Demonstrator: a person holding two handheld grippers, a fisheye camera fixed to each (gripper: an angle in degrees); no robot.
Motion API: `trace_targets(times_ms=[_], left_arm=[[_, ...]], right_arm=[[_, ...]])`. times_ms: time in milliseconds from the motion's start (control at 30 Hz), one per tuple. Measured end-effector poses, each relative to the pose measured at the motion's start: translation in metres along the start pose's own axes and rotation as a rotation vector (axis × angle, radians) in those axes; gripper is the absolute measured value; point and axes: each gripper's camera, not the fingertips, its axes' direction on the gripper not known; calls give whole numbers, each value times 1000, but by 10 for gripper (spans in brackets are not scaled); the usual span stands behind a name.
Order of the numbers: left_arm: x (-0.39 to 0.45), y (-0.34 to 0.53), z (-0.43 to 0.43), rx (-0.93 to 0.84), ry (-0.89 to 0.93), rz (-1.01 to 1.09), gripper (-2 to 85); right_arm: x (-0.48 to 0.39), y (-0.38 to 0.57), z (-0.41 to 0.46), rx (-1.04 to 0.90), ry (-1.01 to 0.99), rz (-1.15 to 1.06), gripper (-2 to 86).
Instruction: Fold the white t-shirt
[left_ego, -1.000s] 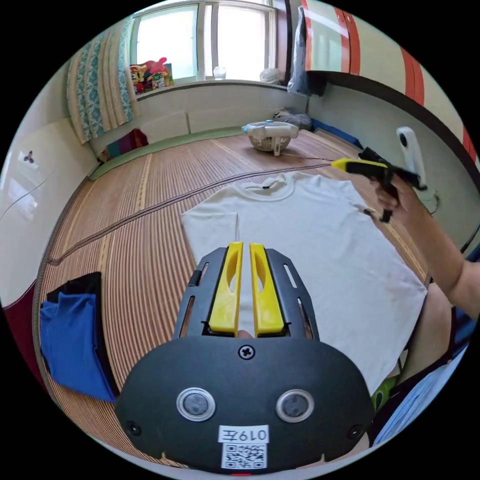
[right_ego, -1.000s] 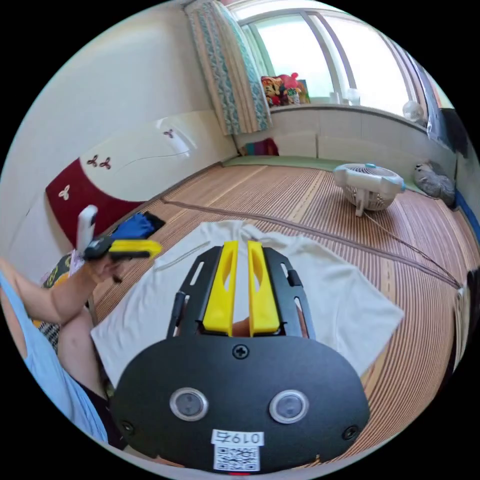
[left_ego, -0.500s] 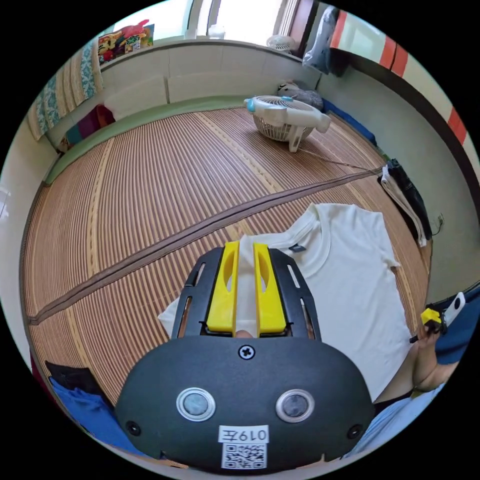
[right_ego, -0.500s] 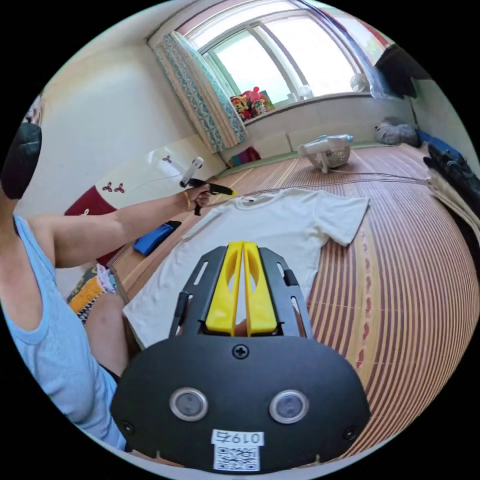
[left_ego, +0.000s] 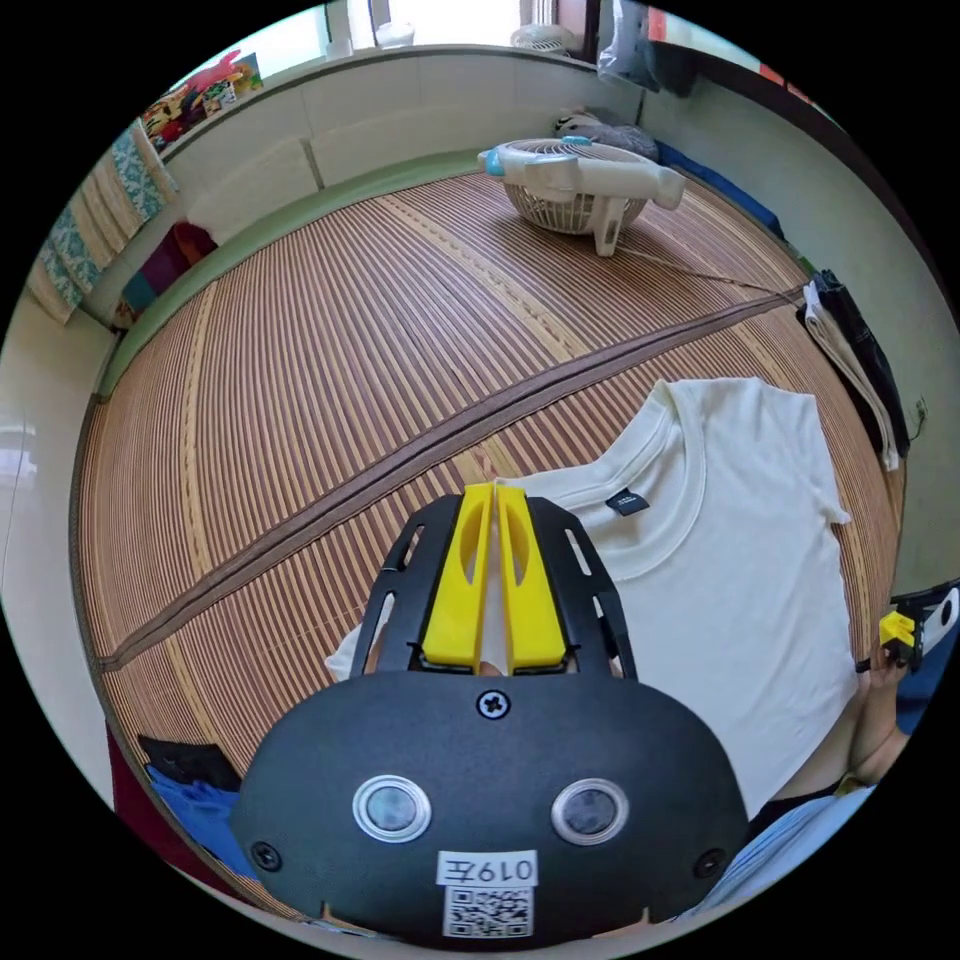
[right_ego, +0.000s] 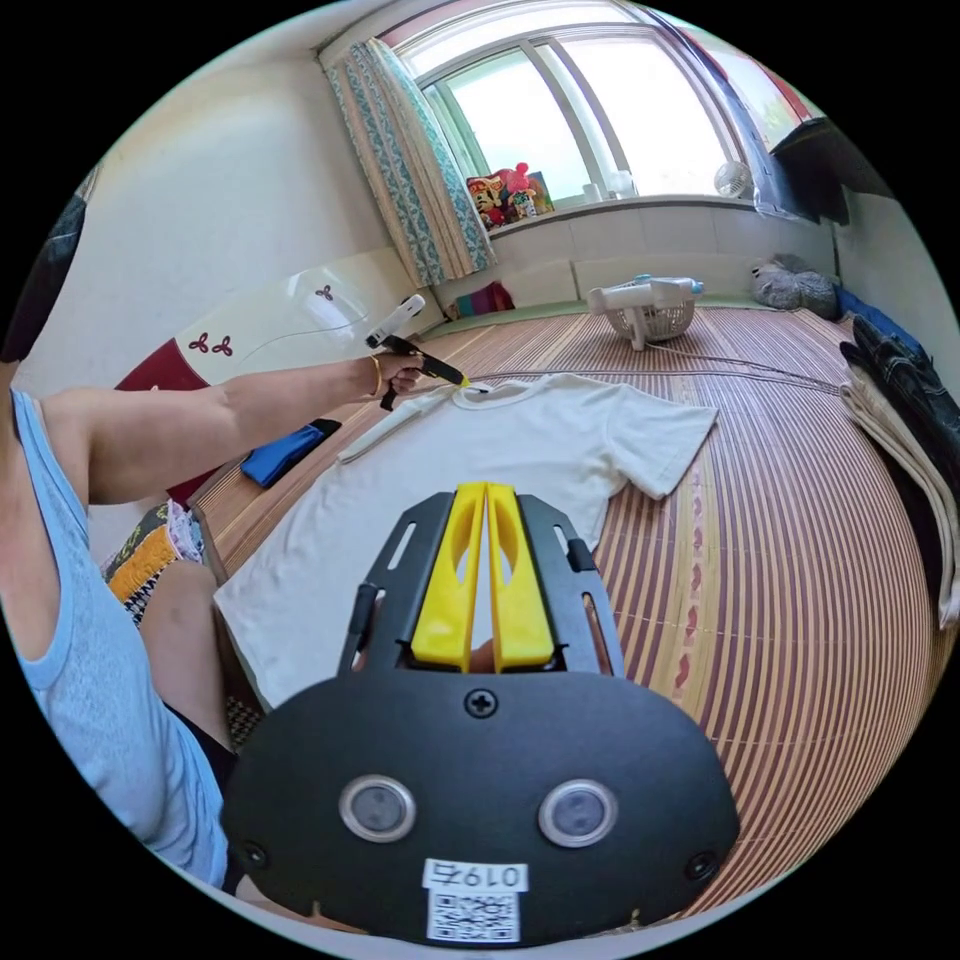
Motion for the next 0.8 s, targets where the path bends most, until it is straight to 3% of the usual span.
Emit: trace_targets(times_ms=[200, 500, 633, 800], left_arm=[[21, 3, -14, 92, -81, -77, 10], [85, 11, -28, 79, -313, -38, 10], [102, 26, -59, 207, -344, -67, 14], [136, 53, -100, 343, -310, -76, 11]], right_arm=[[14, 11, -4, -2, 10, 16, -6], [36, 21, -6, -7, 59, 56, -6], [50, 23, -13, 20, 183, 111, -6], [81, 27, -24, 65, 119, 257, -7]])
